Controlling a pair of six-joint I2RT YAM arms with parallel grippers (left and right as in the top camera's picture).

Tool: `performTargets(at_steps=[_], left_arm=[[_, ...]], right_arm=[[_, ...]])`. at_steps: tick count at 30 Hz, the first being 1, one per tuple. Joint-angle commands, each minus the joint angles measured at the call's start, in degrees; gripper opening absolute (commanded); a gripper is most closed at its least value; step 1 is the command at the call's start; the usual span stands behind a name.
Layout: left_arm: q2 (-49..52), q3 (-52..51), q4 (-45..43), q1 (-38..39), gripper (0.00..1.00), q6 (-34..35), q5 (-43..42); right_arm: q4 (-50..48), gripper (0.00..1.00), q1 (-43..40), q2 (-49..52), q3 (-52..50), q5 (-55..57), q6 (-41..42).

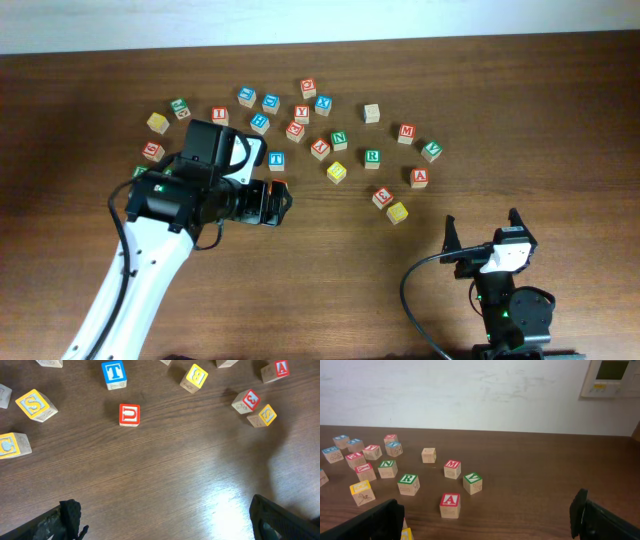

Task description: Spell out ICRA

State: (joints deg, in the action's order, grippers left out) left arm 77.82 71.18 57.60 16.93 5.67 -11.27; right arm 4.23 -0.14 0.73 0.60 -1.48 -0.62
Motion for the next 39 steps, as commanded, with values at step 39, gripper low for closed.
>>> performTargets(at_steps=[39], left_arm=[[18.12, 12.98, 1.55, -4.26, 0.99, 16.83, 18.01]], right_arm=[[0.28, 0.98, -0.24, -0.37, -0.28, 0.26, 0.22]])
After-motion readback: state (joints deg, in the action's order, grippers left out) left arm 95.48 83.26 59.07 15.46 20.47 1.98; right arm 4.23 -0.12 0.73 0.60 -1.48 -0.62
